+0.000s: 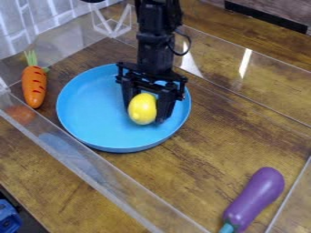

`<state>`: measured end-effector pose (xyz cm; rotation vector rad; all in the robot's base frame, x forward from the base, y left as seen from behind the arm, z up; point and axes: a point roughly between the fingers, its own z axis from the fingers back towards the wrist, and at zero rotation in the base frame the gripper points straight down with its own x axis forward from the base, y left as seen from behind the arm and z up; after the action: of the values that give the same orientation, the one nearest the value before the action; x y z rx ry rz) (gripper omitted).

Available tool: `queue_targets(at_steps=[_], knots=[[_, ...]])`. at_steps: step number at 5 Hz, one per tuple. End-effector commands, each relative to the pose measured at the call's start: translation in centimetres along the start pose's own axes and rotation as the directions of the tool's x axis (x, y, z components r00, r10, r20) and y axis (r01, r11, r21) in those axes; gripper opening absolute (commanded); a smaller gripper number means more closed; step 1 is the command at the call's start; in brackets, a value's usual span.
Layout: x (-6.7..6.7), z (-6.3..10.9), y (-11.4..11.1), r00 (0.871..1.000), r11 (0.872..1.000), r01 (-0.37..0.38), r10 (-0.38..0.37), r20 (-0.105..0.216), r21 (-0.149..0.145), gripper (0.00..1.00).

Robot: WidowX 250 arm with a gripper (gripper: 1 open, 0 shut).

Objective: Put the lemon on the blue tray

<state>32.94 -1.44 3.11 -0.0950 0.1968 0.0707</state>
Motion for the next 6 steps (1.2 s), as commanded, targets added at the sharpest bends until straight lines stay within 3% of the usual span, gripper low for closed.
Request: queue_targets(at_steps=[1, 2, 3, 4, 5, 6], knots=[[0.2, 1.3, -0.7, 0.997, 0.999, -0.042, 0.043, 0.069, -0.020, 0.00], [0.9, 4.2, -0.1, 0.991, 0.995, -0.087, 0.091, 0.102, -0.038, 0.00], [0.9, 5.6, 0.3, 0.986, 0.992, -0.117, 0.122, 0.117, -0.051, 0.00], [0.2, 8.2, 0.9, 0.978, 0.989, -0.127, 0.138, 0.154, -0.075, 0.00], [-0.6, 8.6, 1.4, 0.976, 0.988, -0.132, 0.144, 0.162, -0.083, 0.00], [0.7, 8.7, 2.0, 0.979, 0.992, -0.104, 0.116, 0.170, -0.075, 0.00]])
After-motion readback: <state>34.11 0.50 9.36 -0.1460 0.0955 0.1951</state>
